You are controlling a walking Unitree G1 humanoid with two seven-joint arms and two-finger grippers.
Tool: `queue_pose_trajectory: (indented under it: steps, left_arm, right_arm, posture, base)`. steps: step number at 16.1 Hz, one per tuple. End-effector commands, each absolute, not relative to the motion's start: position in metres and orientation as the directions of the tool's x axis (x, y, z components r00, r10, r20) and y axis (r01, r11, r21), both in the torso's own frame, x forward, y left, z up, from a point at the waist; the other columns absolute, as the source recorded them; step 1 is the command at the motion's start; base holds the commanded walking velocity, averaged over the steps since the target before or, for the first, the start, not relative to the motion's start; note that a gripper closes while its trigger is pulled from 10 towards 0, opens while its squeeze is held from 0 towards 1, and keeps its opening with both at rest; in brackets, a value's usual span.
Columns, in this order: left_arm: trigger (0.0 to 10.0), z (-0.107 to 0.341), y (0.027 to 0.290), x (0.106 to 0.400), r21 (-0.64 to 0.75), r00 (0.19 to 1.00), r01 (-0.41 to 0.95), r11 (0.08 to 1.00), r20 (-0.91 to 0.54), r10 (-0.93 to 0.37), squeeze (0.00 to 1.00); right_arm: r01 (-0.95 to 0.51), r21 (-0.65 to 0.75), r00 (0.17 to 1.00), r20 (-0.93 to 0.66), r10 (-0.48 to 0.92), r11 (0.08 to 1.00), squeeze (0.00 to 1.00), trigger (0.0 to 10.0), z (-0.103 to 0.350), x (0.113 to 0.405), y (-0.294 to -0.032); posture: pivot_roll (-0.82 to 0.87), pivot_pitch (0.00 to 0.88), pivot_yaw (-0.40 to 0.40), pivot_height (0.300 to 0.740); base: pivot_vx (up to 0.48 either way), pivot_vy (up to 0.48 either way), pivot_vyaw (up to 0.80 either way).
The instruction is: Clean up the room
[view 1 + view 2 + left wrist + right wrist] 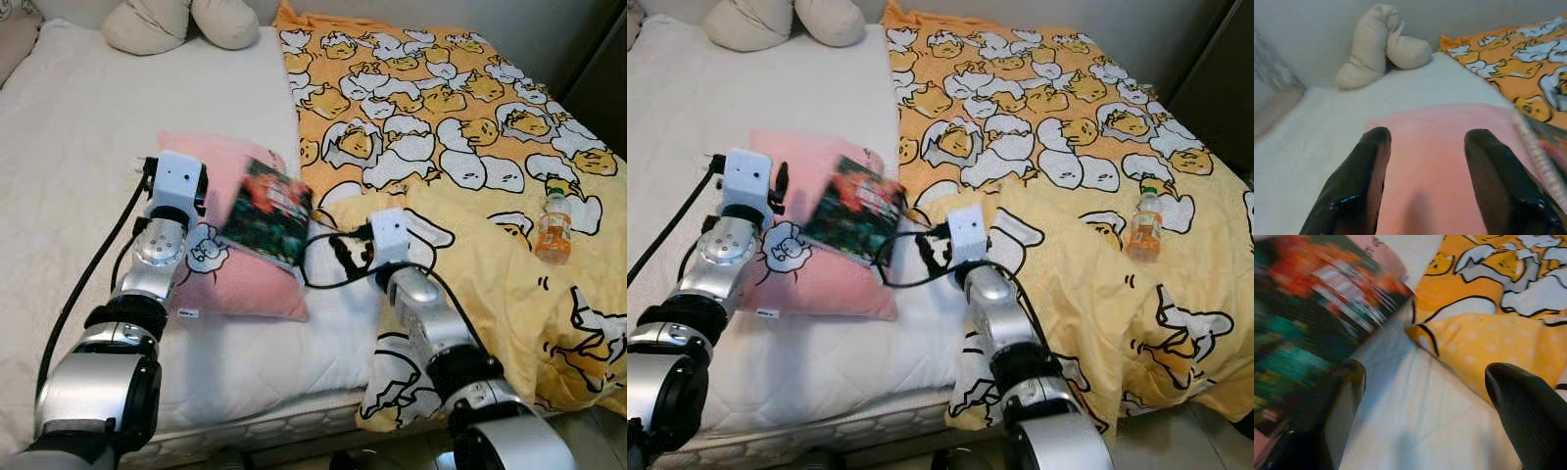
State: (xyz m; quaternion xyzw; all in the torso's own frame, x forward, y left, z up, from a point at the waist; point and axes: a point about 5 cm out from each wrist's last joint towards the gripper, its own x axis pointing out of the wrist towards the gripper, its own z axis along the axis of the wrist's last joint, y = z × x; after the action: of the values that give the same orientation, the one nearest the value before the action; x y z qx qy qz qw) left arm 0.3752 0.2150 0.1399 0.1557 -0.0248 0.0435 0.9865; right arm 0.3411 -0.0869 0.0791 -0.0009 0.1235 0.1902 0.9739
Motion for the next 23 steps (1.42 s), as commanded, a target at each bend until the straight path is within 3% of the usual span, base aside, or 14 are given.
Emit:
queue_pose_trajectory:
  steps: [1,2,7,8,12,23]
  left_arm:
    - [10.0,0.129,0.217,0.372,0.25,0.996,-0.084,0.964,0.007,0.085,1.0]
    - [10.0,0.124,0.221,0.369,0.193,0.995,-0.094,0.977,-0.003,0.097,1.0]
    - [10.0,0.128,0.218,0.371,0.241,0.998,-0.063,0.969,-0.003,0.065,1.0]
    - [10.0,0.13,0.215,0.374,0.219,0.998,-0.058,0.974,-0.01,0.062,0.0]
    - [10.0,0.129,0.213,0.376,0.224,0.997,-0.057,0.973,-0.035,0.066,0.0]
    - [10.0,0.139,0.196,0.387,0.269,0.997,-0.002,0.963,-0.074,0.023,0.0]
  right_arm:
    - [-0.378,0.055,0.898,-0.222,0.381,0.924,0.0,10.0,0.083,0.341,-0.087]
    - [-0.387,0.046,0.895,-0.222,0.387,0.921,0.0,10.0,0.083,0.341,-0.086]
    - [-0.42,0.057,0.877,-0.23,0.422,0.906,0.0,10.0,0.083,0.339,-0.078]
    - [-0.414,0.041,0.884,-0.219,0.412,0.91,0.0,10.0,0.084,0.339,-0.079]
    - [-0.41,0.025,0.884,-0.235,0.404,0.912,0.0,10.0,0.081,0.338,-0.083]
    - [-0.372,0.057,0.911,-0.166,0.376,0.926,0.0,10.0,0.083,0.331,-0.092]
  posture:
    - [-0.01,0.029,-0.072,0.732]
    - [-0.01,0.03,-0.074,0.732]
    - [0.0,0.039,-0.08,0.732]
    - [0.0,0.039,-0.08,0.732]
    - [-0.01,0.04,-0.076,0.732]
    - [-0.03,0.053,-0.06,0.732]
  base:
    - [0.0,0.0,0.0]
    - [-0.3,0.379,0.0]
    - [0.0,0.437,-0.78]
    - [0.0,0.0,-0.8]
    - [0.0,0.0,0.0]
    - [0.0,0.0,-0.62]
